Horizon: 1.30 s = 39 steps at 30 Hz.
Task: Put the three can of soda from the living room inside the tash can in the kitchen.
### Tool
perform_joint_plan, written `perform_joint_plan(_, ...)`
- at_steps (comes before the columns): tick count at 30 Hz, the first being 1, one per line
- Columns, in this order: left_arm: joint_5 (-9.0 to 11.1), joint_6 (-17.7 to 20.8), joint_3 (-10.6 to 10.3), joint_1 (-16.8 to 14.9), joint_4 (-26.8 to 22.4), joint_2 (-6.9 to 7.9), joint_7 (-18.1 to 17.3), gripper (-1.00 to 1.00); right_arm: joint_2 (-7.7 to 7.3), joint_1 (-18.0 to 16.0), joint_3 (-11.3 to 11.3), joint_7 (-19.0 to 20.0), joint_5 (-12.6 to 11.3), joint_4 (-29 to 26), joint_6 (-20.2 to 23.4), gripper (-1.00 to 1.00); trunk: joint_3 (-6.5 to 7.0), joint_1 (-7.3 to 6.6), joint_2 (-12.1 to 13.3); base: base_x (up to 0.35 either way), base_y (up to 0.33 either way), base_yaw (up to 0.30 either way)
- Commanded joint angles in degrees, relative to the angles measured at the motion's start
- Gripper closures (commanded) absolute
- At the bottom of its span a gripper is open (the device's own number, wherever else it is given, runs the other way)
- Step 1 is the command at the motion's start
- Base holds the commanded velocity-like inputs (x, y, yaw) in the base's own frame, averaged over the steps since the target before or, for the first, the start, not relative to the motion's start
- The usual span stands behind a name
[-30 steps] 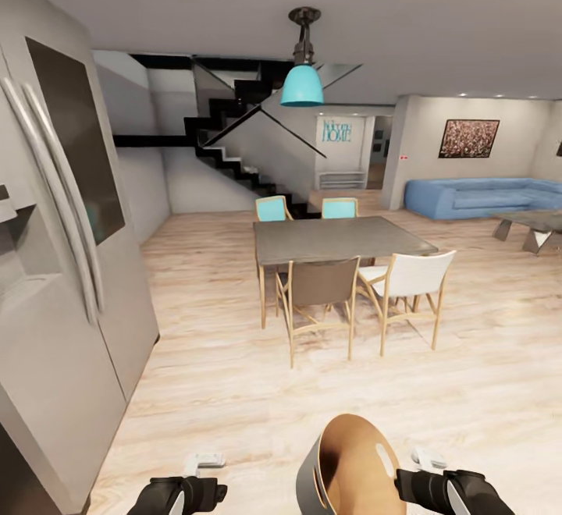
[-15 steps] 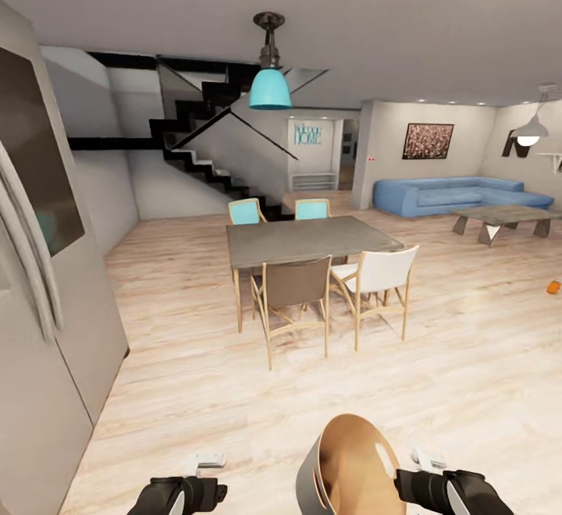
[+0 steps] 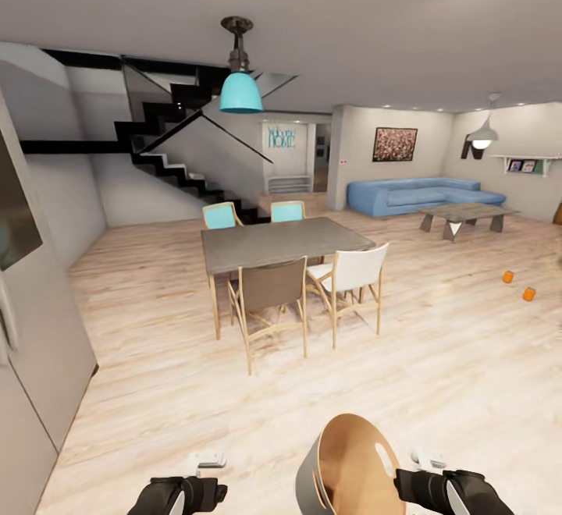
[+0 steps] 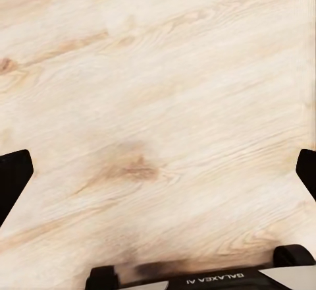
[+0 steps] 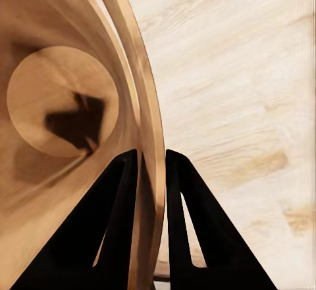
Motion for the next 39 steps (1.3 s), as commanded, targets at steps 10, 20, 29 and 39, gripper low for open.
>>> perform_joint_plan(10,0.0,0.0,0.0,0.0,0.0,-0.03,0.0,-1.0,-0.02,0.0,-0.2,0.3,-1.0,-0.1,0.2,1.0,0.44,0.0,0.0,0.0,0.0,-0.212)
perform_joint_plan(20,0.0,0.0,0.0,0.0,0.0,-0.04,0.0,-1.0,0.01,0.0,-0.1,0.3,-1.0,-0.1,0.1,1.0,0.86,0.0,0.0,0.0,0.0,-0.205)
perform_joint_plan(29,0.0,-0.1,0.0,0.0,0.0,0.0,0.0,-1.0,0.01,0.0,-0.1,0.3,-1.0,-0.1,0.1,1.0,1.28,0.0,0.0,0.0,0.0,-0.185)
perform_joint_plan(39,0.0,-0.2,0.0,0.0,0.0,-0.04,0.0,-1.0,0.01,0.0,0.0,0.3,-1.0,-0.1,0.1,1.0,1.74,0.0,0.0,0.0,0.0,-0.163)
